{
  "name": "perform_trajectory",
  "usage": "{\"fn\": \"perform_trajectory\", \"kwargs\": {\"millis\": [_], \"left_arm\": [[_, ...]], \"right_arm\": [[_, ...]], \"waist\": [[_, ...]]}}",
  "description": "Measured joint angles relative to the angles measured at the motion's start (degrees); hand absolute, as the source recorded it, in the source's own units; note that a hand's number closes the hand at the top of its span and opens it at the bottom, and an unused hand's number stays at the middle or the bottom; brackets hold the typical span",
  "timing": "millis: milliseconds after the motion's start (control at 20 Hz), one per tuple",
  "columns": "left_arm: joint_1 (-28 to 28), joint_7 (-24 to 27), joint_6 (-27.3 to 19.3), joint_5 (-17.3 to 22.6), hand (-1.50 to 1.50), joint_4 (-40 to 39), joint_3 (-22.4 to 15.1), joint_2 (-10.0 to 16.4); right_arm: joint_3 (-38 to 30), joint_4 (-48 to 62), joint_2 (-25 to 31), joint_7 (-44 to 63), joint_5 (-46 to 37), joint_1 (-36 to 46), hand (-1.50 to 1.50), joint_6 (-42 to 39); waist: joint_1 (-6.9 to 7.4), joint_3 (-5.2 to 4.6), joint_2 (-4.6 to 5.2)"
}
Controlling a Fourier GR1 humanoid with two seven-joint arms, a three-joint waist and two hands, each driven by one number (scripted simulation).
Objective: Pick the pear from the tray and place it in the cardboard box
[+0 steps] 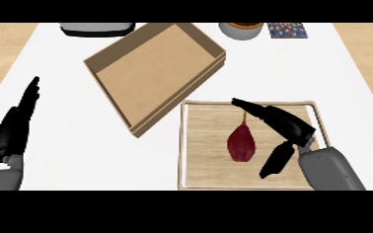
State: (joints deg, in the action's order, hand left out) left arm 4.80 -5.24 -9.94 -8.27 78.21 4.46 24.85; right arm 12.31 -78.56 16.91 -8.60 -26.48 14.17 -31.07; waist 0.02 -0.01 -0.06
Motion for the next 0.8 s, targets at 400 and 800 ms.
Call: {"fn": "perform_trajectory", "kwargs": {"millis": [400, 800], "left_arm": [[1.06, 2.7, 0.93, -1.83, 0.0, -3.4, 1.83, -2.08], [0.94, 3.41, 2.29, -2.53, 0.0, -3.39, 3.25, -2.5]], "right_arm": [[0.8, 3.95, -3.41, 4.04, -5.4, 1.54, -1.5, 0.08], [0.13, 8.94, -7.17, 1.44, -12.73, 3.56, 1.5, 12.26]], "waist": [[0.09, 0.0, 0.06], [0.2, -0.11, -0.15]]}}
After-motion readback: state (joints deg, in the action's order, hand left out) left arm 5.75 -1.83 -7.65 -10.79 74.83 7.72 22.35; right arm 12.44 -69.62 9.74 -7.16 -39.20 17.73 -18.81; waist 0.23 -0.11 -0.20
